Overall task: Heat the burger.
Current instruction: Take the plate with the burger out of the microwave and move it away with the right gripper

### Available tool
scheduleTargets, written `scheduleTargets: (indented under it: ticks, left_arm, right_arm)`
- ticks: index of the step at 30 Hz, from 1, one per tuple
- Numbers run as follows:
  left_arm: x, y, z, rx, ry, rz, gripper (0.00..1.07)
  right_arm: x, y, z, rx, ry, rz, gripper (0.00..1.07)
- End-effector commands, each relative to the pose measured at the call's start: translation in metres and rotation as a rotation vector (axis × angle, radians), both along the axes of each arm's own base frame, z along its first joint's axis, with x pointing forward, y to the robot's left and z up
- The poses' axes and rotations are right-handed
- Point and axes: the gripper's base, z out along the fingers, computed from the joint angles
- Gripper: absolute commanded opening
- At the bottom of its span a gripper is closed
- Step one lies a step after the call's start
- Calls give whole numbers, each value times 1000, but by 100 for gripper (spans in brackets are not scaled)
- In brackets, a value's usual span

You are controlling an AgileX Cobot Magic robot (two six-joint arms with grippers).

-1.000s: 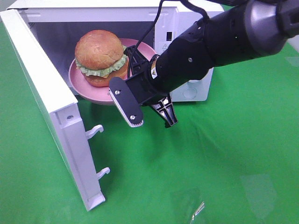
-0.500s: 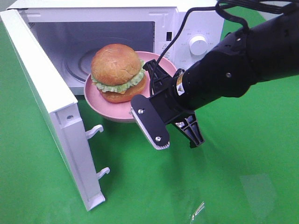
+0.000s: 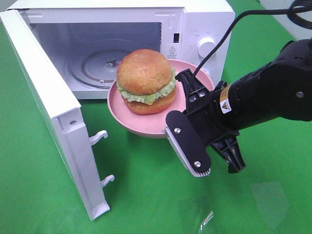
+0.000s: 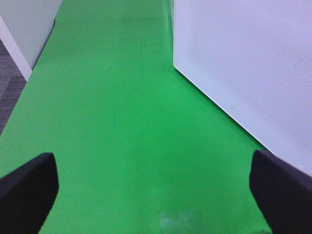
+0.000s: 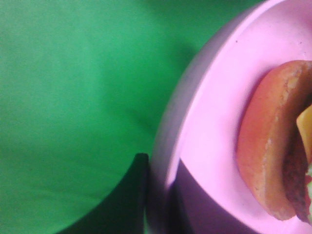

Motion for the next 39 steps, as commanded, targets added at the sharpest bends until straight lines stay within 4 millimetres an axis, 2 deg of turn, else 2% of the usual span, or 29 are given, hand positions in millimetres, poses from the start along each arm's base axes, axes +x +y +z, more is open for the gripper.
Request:
scheduleTargets:
  ticks: [1,14,18,20,27,31,34,39]
  left_arm:
    - [-2,-1,0,-6,-30,1,100]
    - [-2,-1,0,-6,-30,1,100]
    - [-2,-1,0,-6,-30,1,100]
    - [-2,-1,0,-6,-30,1,100]
    - [-2,-1,0,-6,-30,1,100]
    - [-2,-1,0,-6,-30,1,100]
    - [-2,-1,0,-6,-30,1,100]
    - [-2,-1,0,-6,-30,1,100]
  right_arm:
    - [-2,-3,14,77,-58,-15,0]
    - [-36,-31,26,82,-44,-56,0]
    - [-47,-42,30,92,-33,-101,0]
    - [-59,-54,33,95,-30,-129,0]
    - [-75,-69,39,107,-26,-173,0]
    - [-90,-87,51,135,4,-291,0]
    - [-91,-89,52,147,10,-315,0]
    - [-100,-103,60,214,45,-486,0]
